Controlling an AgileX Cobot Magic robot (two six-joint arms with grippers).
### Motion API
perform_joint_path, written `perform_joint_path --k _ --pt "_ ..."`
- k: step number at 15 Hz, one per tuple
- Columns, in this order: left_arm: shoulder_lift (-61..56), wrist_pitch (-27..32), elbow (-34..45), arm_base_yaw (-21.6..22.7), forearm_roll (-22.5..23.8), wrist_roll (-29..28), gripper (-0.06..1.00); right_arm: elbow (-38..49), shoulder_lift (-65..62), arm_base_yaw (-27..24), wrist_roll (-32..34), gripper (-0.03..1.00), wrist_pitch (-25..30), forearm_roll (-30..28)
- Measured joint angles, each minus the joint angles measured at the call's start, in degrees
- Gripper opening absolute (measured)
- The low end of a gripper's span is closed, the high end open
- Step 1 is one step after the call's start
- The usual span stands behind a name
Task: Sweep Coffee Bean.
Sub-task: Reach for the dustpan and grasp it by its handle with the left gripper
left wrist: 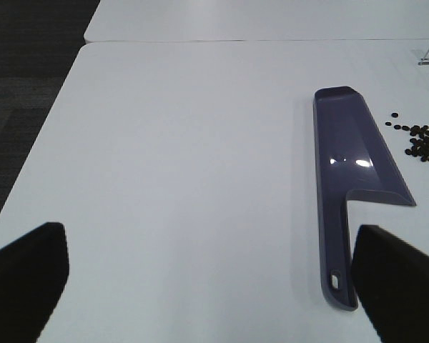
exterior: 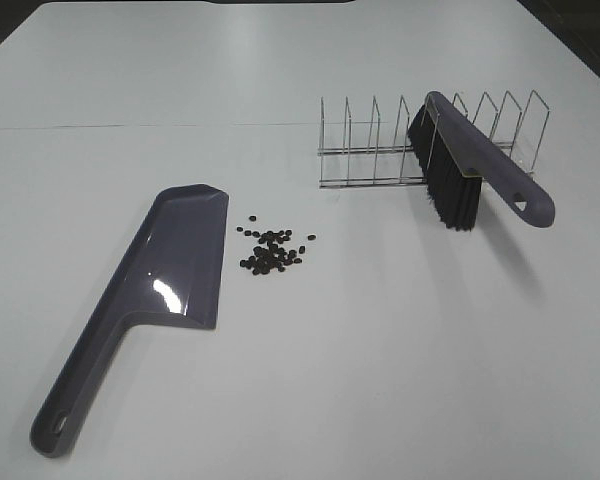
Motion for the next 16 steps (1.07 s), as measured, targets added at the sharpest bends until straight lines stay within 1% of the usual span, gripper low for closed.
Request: perform_joint_path --k 3,4,5,6,8,9,10,11,12,13,14,15,16 --pt "3.15 2.29 -1.26 0.0 0.86 0.11 0.99 0.0 0.0 0.0 0.0 0.61 0.0 0.0" --pt "7.1 4.35 -2.69 0.0 1.38 0.23 0.98 0.0 0.0 0.0 0.0 0.61 0.0 0.0" --pt "11.4 6.88 -4.3 0.0 1.55 0.23 0.97 0.0 0.0 0.0 0.0 0.61 0.0 0.0" --pt "16.04 8.02 -6.13 0.0 1.6 0.23 0.96 0.0 0.0 0.0 0.0 0.61 0.0 0.0" --pt "26.93 8.31 -9.57 0.0 1.66 0.23 0.96 0.0 0.0 0.0 0.0 0.61 0.0 0.0" --pt "29.74 8.31 -10.08 0.0 1.32 0.23 0.96 0.0 0.0 0.0 0.0 0.61 0.0 0.0" --pt "39.88 8.31 -11.46 0.0 -0.92 0.23 0.96 0.0 0.0 0.0 0.0 0.61 0.0 0.0" --pt "44.58 8.25 -12.15 -0.57 -1.2 0.23 0.96 0.0 0.0 0.0 0.0 0.61 0.0 0.0" --pt "49.1 7.96 -12.55 -2.41 -1.09 0.23 0.96 0.0 0.0 0.0 0.0 0.61 0.0 0.0" --pt "52.6 6.42 -12.66 -5.21 -0.23 -1.2 0.96 0.0 0.0 0.0 0.0 0.61 0.0 0.0" --pt "56.15 3.55 -12.66 -9.28 2.29 -4.87 0.96 0.0 0.0 0.0 0.0 0.61 0.0 0.0" --pt "57.64 2.29 -12.66 -11.12 3.38 -6.65 0.96 0.0 0.0 0.0 0.0 0.61 0.0 0.0" --pt "61.42 -0.4 -12.72 -15.81 5.9 -11.06 0.96 0.0 0.0 0.0 0.0 0.61 0.0 0.0"
